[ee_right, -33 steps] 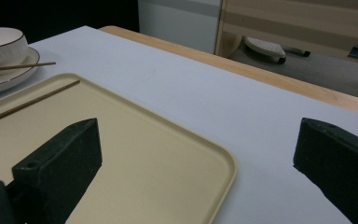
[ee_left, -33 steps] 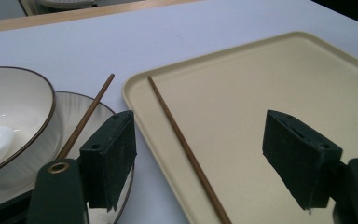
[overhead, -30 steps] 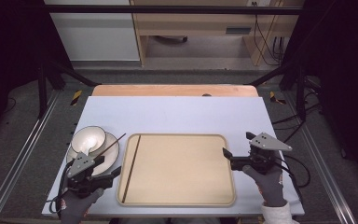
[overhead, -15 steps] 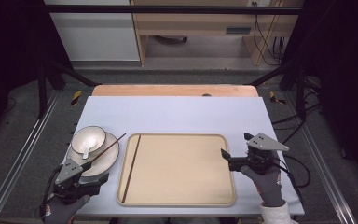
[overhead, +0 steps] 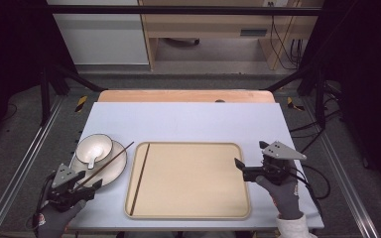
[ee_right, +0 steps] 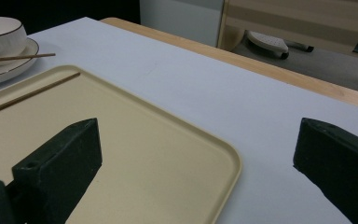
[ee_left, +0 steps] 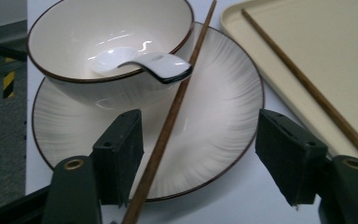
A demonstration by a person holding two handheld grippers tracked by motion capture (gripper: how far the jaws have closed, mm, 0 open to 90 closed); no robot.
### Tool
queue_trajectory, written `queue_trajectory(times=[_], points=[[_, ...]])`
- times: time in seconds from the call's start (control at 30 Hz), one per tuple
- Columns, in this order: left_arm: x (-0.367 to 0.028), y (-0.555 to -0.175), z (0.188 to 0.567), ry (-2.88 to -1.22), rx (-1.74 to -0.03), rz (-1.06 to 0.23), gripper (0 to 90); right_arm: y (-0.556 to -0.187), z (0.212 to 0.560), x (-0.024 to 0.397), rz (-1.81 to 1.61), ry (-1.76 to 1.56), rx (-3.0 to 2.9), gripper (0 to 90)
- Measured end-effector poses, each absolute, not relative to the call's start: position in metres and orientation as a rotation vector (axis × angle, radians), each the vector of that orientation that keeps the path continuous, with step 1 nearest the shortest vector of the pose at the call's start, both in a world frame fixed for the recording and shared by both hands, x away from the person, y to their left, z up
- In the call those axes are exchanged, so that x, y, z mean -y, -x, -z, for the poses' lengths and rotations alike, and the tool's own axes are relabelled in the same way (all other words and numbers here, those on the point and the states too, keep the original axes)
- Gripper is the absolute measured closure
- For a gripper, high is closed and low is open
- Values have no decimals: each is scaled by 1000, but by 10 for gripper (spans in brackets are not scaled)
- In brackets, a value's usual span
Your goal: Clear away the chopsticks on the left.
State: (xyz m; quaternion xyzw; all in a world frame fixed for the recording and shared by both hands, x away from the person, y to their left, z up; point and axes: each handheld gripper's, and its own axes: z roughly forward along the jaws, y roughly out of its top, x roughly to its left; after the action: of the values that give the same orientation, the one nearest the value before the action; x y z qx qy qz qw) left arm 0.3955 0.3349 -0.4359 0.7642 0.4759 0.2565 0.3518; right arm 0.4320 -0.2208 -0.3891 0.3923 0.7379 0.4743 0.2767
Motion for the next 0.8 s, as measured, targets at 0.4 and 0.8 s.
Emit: queue_trajectory(times=[0.4,0.8], points=[[-337,-419,448,-2097,-1253,-692,489,-433,390,220,-1273,-1053,-1987,13],[-338,-425,454,-2128,-1244,-671,664,-433,390,220,-1278,-1054,-1983,13]])
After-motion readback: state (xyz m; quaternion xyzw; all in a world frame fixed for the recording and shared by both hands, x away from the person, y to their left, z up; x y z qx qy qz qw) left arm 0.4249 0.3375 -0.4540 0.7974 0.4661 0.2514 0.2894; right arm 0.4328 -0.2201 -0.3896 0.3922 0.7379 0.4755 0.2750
